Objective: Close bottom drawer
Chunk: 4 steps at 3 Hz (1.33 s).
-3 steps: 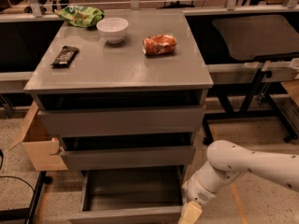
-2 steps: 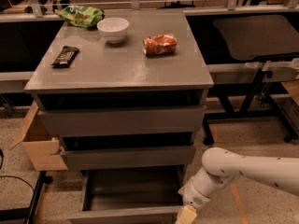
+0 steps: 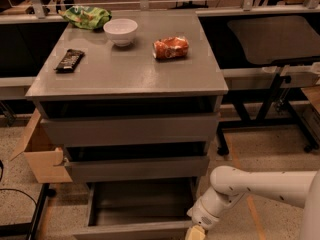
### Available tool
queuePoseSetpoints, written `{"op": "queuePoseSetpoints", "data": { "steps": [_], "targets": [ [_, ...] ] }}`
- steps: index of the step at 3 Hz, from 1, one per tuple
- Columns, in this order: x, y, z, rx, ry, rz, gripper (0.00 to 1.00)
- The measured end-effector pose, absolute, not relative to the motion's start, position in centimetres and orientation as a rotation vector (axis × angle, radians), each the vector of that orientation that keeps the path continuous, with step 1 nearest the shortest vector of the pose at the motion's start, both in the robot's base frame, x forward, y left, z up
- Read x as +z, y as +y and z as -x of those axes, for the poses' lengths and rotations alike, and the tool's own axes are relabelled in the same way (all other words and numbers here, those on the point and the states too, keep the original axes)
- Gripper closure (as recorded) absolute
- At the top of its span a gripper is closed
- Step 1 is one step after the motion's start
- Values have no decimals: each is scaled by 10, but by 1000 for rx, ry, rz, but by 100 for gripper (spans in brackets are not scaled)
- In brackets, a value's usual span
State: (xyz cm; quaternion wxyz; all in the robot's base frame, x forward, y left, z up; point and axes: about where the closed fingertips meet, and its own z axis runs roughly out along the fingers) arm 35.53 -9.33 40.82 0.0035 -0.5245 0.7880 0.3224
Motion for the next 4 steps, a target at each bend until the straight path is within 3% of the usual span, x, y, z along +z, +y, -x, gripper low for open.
{"op": "queuePoseSetpoints", "data": {
  "steps": [4],
  "targets": [
    [306,-86,-357,1230,2655,1430,0]
  ]
}}
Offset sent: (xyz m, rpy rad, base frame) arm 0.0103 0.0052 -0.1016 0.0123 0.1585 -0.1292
